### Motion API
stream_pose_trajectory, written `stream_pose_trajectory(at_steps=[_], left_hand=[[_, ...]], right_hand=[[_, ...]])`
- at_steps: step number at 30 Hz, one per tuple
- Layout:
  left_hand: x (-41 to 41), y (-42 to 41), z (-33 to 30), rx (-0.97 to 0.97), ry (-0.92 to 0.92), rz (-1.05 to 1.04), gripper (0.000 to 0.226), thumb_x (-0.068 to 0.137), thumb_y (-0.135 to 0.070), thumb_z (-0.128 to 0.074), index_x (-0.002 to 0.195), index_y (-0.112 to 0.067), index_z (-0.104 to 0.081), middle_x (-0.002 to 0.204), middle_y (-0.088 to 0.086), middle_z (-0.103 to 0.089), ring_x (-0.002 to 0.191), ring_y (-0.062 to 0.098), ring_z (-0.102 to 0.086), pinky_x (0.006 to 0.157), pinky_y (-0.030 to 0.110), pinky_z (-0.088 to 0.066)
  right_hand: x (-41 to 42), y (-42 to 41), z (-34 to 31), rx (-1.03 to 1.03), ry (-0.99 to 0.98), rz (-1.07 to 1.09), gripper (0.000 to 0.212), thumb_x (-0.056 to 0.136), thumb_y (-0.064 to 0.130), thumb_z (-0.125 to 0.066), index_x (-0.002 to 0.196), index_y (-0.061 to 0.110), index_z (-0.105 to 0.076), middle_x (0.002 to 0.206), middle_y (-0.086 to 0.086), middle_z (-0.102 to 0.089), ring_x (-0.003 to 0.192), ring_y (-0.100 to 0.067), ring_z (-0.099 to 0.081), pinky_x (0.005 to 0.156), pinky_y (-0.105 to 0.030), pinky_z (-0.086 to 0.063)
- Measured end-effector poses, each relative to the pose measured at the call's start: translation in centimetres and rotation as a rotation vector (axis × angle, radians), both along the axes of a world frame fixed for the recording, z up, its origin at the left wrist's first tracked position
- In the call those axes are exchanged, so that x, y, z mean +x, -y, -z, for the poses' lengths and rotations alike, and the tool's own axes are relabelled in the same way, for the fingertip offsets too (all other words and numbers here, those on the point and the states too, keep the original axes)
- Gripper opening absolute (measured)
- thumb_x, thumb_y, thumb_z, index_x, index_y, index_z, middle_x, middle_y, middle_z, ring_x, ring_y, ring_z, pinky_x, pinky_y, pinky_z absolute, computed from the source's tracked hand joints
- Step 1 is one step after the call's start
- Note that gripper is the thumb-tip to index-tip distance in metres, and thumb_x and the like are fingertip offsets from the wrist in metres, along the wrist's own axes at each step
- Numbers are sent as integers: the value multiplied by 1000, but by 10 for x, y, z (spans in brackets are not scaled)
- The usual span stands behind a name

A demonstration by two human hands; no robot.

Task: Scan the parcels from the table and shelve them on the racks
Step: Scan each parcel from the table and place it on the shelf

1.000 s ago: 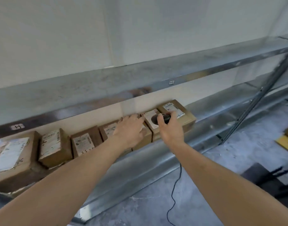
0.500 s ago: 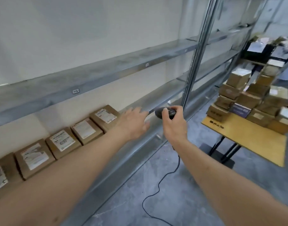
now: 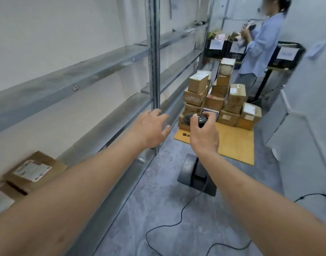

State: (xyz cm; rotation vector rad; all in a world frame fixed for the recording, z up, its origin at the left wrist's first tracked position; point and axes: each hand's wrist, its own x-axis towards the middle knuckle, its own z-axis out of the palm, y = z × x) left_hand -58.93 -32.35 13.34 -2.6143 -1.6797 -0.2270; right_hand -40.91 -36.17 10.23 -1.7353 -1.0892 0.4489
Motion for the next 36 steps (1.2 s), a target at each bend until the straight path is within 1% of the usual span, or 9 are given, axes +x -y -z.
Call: stream_pose_trajectory(at_steps=[5,9,12,18,20,22,24,28,36], left_hand=[[61,-75,4,9,-10,113,56,106,-50,-41,155,-23,-46,158,9,-45,142,34,-43,119,46,-34],[103,-149,11,6,-5,177,54,105,-52,-40,151,-23,-47,154,9,-48,137,34,-47,115,49,-40],[130,-200,13,-19,2,221,55,106,-50,-41,154,-23,-45,157,9,-46,140,33,-46,117,48,-38],[171,-281,15,-40,32,252,50,105,-48,-46,148,-23,-52,150,5,-52,134,31,-50,112,46,-41],[183,-305,17,-54,31,251,50,105,-48,-46,148,-24,-51,151,6,-51,134,31,-49,112,46,-41],[197,-328,17,-53,43,235,50,105,-48,-47,149,-24,-50,152,7,-50,136,32,-49,113,46,-40],[211,-350,19,-56,57,209,51,105,-48,-48,150,-23,-49,154,8,-48,137,31,-48,113,47,-41],[241,-393,29,-49,99,105,52,103,-50,-51,148,-25,-49,154,6,-46,133,30,-50,105,48,-48],[290,-455,52,-92,186,-186,64,99,-52,-59,153,-20,-44,154,10,-42,134,32,-48,107,52,-48]], right_hand=[[52,-56,1,15,38,123,35,106,53,-46,131,28,-46,93,8,-62,83,-22,-61,71,-36,-43],[88,-113,5,22,44,204,33,106,50,-47,130,27,-47,93,9,-61,85,-21,-60,72,-34,-40],[109,-156,6,0,53,232,32,107,49,-47,129,26,-47,88,15,-56,83,-19,-58,70,-33,-38],[146,-235,5,5,71,250,34,106,52,-47,130,28,-47,104,6,-62,92,-19,-62,75,-36,-47],[159,-258,5,1,65,238,35,106,52,-47,132,28,-46,106,6,-62,92,-19,-62,74,-35,-46],[173,-280,5,-7,65,219,36,107,51,-47,134,28,-46,105,6,-61,91,-17,-61,72,-33,-45],[188,-303,7,-16,61,203,35,106,51,-47,133,29,-46,103,8,-60,92,-19,-60,79,-36,-47],[221,-354,16,-35,48,139,34,105,53,-48,131,31,-47,104,8,-63,94,-20,-62,77,-35,-45],[282,-438,37,-91,-34,-62,37,99,62,-46,128,39,-45,107,11,-65,96,-19,-67,90,-46,-57]])
